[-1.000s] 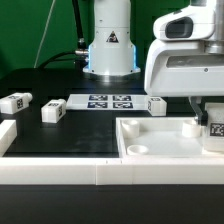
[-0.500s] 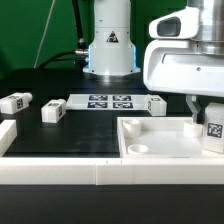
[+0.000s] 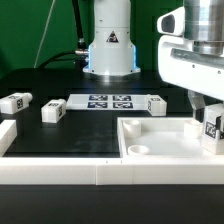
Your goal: Assemble one leg
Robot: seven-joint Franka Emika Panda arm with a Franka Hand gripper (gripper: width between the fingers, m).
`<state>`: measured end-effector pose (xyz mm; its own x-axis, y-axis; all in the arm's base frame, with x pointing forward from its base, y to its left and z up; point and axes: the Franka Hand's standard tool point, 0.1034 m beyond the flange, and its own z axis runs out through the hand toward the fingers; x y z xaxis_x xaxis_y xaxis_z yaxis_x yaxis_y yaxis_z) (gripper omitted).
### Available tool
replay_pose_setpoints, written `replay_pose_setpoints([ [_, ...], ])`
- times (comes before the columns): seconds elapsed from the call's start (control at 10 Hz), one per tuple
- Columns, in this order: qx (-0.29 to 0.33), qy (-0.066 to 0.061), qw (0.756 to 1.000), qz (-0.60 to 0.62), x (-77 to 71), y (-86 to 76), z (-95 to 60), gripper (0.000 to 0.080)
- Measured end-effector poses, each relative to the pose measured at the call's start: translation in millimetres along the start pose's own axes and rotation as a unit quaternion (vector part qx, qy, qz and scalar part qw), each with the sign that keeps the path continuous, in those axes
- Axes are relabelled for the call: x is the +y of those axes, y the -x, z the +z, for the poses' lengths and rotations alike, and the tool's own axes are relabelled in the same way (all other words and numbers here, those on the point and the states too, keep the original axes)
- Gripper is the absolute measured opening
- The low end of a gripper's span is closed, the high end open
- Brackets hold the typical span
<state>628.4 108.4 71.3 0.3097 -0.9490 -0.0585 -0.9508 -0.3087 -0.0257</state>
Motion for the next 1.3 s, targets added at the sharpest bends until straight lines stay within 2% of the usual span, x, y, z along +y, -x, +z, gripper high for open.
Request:
replay_pose_setpoints([
  [0.3, 0.004, -0.009, 0.987, 0.16, 2.9, 2.6, -0.2, 0.0291],
  [0.7, -0.004, -0.008, 0.953, 0.303, 4.1, 2.5, -0.1, 0.0311],
  [0.8, -0.005, -0.008, 0.953, 0.303, 3.9, 3.6, 0.5, 0.0311],
  [0.9, -0.005, -0.008, 0.954, 0.299, 3.9, 3.8, 0.6, 0.0494],
  [1.0, -0.005, -0.008, 0.958, 0.288, 3.3, 4.5, 0.4, 0.0494],
  [1.1, -0.006, -0.009, 0.965, 0.263, 2.0, 7.9, 0.0, 0.0613],
  [1.2, -0.006, -0.008, 0.967, 0.256, 1.9, 11.8, 1.2, 0.0642],
  [1.3, -0.005, -0.008, 0.979, 0.206, 1.7, 13.2, 1.1, 0.0642],
])
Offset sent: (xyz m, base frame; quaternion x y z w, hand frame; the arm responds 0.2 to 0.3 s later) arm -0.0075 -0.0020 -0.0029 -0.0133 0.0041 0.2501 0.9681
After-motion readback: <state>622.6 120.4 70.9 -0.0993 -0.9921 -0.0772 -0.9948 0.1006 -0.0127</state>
